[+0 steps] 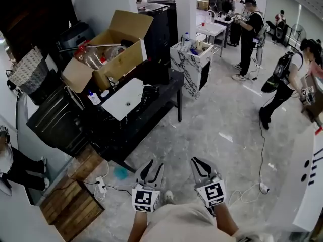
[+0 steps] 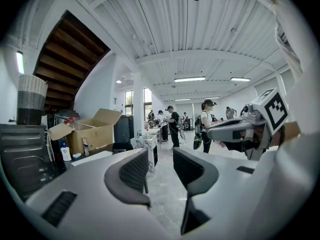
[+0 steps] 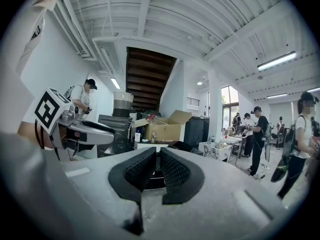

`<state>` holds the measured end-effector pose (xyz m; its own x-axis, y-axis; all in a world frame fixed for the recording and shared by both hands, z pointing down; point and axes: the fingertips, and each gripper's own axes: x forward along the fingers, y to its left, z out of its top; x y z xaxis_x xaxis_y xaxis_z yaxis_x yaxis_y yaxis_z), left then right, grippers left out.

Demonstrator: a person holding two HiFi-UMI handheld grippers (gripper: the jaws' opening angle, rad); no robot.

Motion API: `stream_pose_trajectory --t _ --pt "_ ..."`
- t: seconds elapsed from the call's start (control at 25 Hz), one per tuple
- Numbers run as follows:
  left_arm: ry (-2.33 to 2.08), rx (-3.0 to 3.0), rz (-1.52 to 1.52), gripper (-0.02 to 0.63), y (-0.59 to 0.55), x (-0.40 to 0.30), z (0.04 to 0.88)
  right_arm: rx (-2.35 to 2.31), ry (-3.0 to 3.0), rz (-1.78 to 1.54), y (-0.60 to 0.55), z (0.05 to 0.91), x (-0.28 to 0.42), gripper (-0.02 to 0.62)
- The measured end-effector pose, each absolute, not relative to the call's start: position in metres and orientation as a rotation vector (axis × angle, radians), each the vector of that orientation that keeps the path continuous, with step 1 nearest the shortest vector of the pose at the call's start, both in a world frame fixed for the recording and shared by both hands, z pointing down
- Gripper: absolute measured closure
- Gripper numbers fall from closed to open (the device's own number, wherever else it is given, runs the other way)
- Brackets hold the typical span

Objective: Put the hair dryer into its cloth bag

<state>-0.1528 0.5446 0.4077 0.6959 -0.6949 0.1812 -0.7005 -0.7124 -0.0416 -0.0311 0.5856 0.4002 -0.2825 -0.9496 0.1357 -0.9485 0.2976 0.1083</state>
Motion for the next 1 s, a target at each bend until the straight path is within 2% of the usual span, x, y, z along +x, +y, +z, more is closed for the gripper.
stream_pose_trajectory --t 0.12,0.32,0.48,0.68,1.0 --pt "-1.161 2.869 0.290 0.451 0.523 -0.153 0.407 1.770 -2.368 -0.037 0.566 0.400 -0.031 0.580" --pt "-1.112 2.881 0.286 0.453 0.491 -0.154 0.409 1.828 -2.334 0.102 0.537 0.403 -0.038 0.579" --pt "-1.083 2.885 0.285 0.453 0.464 -0.159 0.409 1.804 -2.311 -0.001 0.509 0.404 -0.043 0.580" --pt "-1.048 2.891 0.265 0.456 0.434 -0.166 0.406 1.859 -2.284 0.113 0.482 0.399 -0.054 0.580" --pt "-1.004 2.877 0.261 0.456 0.401 -0.175 0.414 1.862 -2.238 0.095 0.453 0.404 -0.062 0.580"
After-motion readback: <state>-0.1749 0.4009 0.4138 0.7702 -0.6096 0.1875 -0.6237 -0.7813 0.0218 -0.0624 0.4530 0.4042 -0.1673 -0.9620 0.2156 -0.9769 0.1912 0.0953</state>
